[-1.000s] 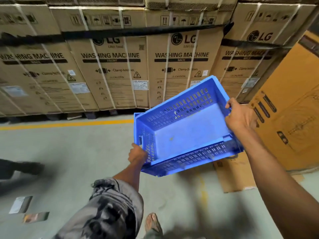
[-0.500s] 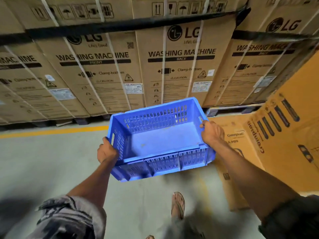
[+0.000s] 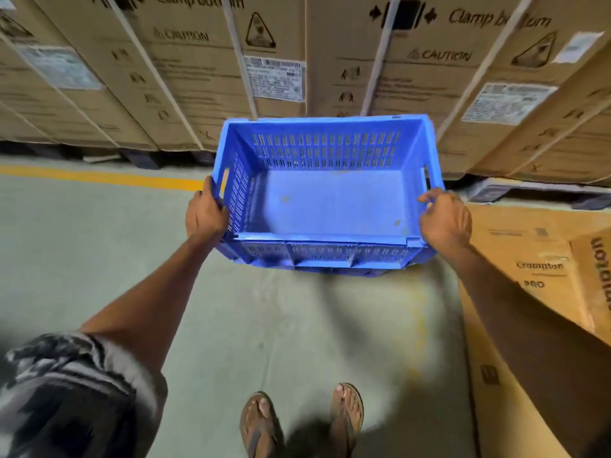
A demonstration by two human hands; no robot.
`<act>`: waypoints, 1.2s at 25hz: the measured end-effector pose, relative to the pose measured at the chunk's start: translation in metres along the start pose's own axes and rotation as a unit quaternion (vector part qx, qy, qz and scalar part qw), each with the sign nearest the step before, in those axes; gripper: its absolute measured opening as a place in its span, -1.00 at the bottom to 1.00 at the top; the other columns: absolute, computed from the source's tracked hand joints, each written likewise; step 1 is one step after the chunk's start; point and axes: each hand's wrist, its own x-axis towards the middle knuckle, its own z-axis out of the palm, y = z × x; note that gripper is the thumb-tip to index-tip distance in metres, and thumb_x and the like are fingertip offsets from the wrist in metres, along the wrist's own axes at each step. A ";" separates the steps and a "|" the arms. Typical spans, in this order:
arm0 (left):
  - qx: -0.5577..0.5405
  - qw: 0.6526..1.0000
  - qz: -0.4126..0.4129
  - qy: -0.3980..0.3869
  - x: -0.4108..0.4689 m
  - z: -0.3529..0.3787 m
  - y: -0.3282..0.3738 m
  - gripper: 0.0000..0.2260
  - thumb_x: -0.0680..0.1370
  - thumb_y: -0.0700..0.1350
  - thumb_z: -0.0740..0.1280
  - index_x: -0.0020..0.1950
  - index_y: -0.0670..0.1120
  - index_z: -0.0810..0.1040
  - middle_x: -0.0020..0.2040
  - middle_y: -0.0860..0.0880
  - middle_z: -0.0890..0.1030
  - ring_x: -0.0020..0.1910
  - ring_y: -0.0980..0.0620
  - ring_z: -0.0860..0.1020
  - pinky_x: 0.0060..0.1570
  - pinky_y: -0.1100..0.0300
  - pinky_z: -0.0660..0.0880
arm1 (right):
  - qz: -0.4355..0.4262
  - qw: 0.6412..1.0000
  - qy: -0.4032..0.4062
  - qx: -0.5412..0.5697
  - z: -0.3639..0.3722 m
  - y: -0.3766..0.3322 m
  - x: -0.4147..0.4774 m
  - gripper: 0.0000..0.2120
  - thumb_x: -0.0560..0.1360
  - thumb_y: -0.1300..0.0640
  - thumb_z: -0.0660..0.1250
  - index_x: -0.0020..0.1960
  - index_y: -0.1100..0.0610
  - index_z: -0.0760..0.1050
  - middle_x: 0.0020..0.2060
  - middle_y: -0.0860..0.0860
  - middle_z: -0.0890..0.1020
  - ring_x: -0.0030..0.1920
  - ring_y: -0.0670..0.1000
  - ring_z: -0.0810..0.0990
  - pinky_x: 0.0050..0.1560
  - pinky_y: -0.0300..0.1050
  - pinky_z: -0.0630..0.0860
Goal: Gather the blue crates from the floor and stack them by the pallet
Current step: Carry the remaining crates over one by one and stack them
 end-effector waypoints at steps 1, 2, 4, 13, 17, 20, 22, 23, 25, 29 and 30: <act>0.003 1.000 0.003 0.007 0.011 0.019 -0.009 -0.45 0.50 -0.23 0.25 0.49 -0.01 0.31 0.04 -0.27 0.58 0.01 -0.35 0.56 -0.03 -0.14 0.49 | 0.005 1.000 0.004 0.007 0.024 0.003 0.007 -0.67 0.45 0.35 0.23 0.09 0.06 0.61 0.09 0.19 0.57 0.04 0.29 0.61 0.06 0.06 0.51; 0.005 1.000 0.005 0.014 0.019 0.036 -0.019 -0.44 0.50 -0.23 0.25 0.50 0.00 0.30 0.02 -0.26 0.57 -0.01 -0.35 0.56 -0.05 -0.14 0.49 | 0.010 1.000 0.010 0.016 0.046 0.006 0.011 -0.67 0.45 0.37 0.23 0.05 0.07 0.62 0.10 0.18 0.56 0.03 0.29 0.60 0.06 0.05 0.51; 0.007 1.000 0.013 0.028 0.029 0.068 -0.032 -0.46 0.52 -0.24 0.24 0.51 -0.03 0.29 0.01 -0.30 0.55 -0.02 -0.37 0.53 -0.07 -0.15 0.46 | 0.018 0.999 0.017 0.021 0.085 0.014 0.017 -0.68 0.44 0.38 0.22 -0.02 0.06 0.64 0.09 0.17 0.54 0.00 0.30 0.60 0.08 0.06 0.51; -0.028 0.999 0.033 0.018 0.056 0.138 -0.043 -0.52 0.54 -0.23 0.17 0.48 -0.06 0.32 0.00 -0.29 0.51 -0.04 -0.36 0.50 -0.14 -0.07 0.37 | 0.033 0.999 0.014 0.010 0.160 0.040 0.045 -0.70 0.46 0.40 0.19 -0.07 0.11 0.63 0.10 0.20 0.50 -0.01 0.33 0.57 0.09 0.11 0.51; 0.079 0.996 0.013 0.039 0.047 0.147 -0.036 -0.47 0.66 0.09 0.16 0.60 -0.04 0.19 0.32 -0.24 0.44 0.28 -0.27 0.43 0.17 -0.13 0.37 | -0.058 0.992 0.113 -0.024 0.175 0.045 0.035 -0.82 0.43 0.26 0.24 -0.02 0.11 0.55 0.41 0.14 0.42 0.33 0.26 0.45 0.26 0.06 0.42; 0.096 0.972 0.214 0.030 0.013 0.145 -0.029 -0.34 0.58 0.36 0.19 0.58 0.04 0.26 0.54 -0.10 0.28 0.50 -0.09 0.29 0.31 0.00 0.22 | -0.255 0.963 0.042 0.071 0.190 0.020 0.003 -0.77 0.54 -0.03 0.35 0.09 0.09 0.56 0.32 0.07 0.53 0.34 0.14 0.47 0.30 0.07 0.41; 0.142 0.926 0.343 -0.075 -0.007 0.151 -0.026 -0.41 0.53 0.40 0.24 0.40 0.06 0.49 0.42 -0.01 0.47 0.33 -0.04 0.48 0.21 0.02 0.32 | -0.334 0.940 -0.064 0.020 0.204 0.005 -0.018 -0.65 0.52 -0.17 0.38 0.13 0.07 0.55 0.09 0.02 0.63 0.16 0.13 0.57 0.16 0.10 0.48; 0.191 0.910 0.348 -0.115 -0.012 0.156 -0.024 -0.54 0.54 0.34 0.27 0.26 0.06 0.57 0.27 0.00 0.60 0.18 -0.08 0.57 0.12 0.03 0.37 | -0.353 0.932 -0.080 -0.035 0.212 0.003 -0.024 -0.69 0.50 -0.13 0.40 0.10 0.06 0.52 -0.02 0.03 0.64 0.04 0.17 0.59 0.05 0.11 0.50; 0.236 0.918 0.291 -0.129 -0.010 0.160 -0.013 -0.80 0.54 0.07 0.35 0.07 0.03 0.64 -0.09 -0.06 0.70 -0.08 -0.18 0.63 -0.07 0.04 0.44 | -0.347 0.929 -0.073 -0.102 0.216 0.003 -0.022 -0.81 0.46 0.06 0.42 0.00 0.07 0.47 -0.16 0.06 0.60 -0.11 0.21 0.58 -0.14 0.10 0.48; 0.277 0.915 0.265 -0.128 -0.008 0.163 -0.010 -0.92 0.50 -0.07 0.38 -0.03 -0.02 0.61 -0.25 -0.11 0.65 -0.21 -0.22 0.61 -0.22 0.08 0.34 | -0.330 0.929 -0.066 -0.152 0.216 0.002 -0.022 -0.85 0.47 0.14 0.37 -0.03 0.08 0.41 -0.17 0.07 0.55 -0.13 0.21 0.53 -0.19 0.03 0.28; 0.287 0.911 0.265 -0.132 -0.006 0.165 -0.010 -0.93 0.51 -0.08 0.38 -0.02 -0.02 0.59 -0.23 -0.10 0.66 -0.19 -0.22 0.62 -0.22 0.08 0.33 | -0.324 0.929 -0.069 -0.164 0.217 -0.001 -0.021 -0.84 0.46 0.15 0.37 -0.02 0.08 0.41 -0.16 0.07 0.56 -0.13 0.21 0.53 -0.18 0.03 0.28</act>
